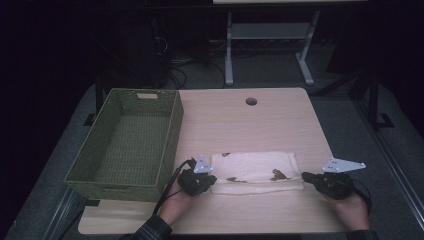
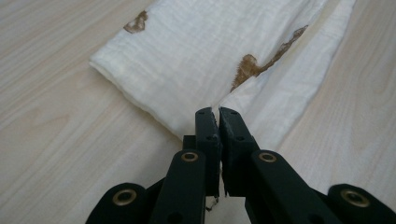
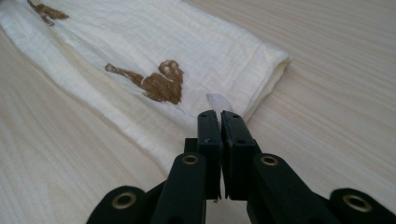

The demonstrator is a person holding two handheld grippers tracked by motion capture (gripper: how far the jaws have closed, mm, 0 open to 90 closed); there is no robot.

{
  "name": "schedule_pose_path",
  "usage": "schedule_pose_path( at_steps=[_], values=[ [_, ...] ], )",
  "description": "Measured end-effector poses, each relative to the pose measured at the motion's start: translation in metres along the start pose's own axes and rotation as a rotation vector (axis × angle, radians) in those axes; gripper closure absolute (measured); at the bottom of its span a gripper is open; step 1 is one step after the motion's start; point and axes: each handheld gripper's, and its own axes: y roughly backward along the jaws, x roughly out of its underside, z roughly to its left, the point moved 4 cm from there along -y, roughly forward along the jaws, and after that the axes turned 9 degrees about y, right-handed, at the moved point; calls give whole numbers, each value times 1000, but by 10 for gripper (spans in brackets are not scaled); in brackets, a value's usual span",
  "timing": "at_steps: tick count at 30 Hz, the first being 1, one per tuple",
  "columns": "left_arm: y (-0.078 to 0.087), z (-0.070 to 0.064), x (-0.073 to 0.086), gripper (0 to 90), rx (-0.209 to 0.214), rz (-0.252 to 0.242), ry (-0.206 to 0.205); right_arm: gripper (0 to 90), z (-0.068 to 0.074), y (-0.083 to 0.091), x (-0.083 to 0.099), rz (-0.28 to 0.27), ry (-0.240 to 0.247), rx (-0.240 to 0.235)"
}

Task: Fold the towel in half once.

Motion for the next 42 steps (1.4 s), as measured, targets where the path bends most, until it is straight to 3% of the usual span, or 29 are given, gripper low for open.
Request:
schedule_pose_path(
  at_steps=[4, 7, 12, 17, 24, 28, 34, 42],
  values=[
    [2, 0, 1, 790, 8, -8, 8, 773, 2, 0, 4, 15, -8, -7],
    [8, -2, -4, 711, 22, -36, 17, 692, 0, 5, 1, -14, -20, 6],
    [13, -2, -14, 679, 32, -70, 9, 687, 0, 12, -12, -72, -16, 6],
    [8, 8, -25, 591, 1, -81, 17, 657, -5, 2, -22, -61, -5, -2],
    [-1, 22, -42, 489, -26, -87, 45, 626, -24, -13, -34, -68, -43, -8],
    [-7, 30, -48, 466, -34, -90, 54, 622, -34, -21, -38, -64, -57, -14],
    [-18, 47, -55, 463, -64, -84, 88, 636, -46, -35, -45, -52, -60, 13],
    [-31, 64, -54, 467, -102, -87, 135, 646, -63, -55, -46, -34, -93, 34]
  ],
)
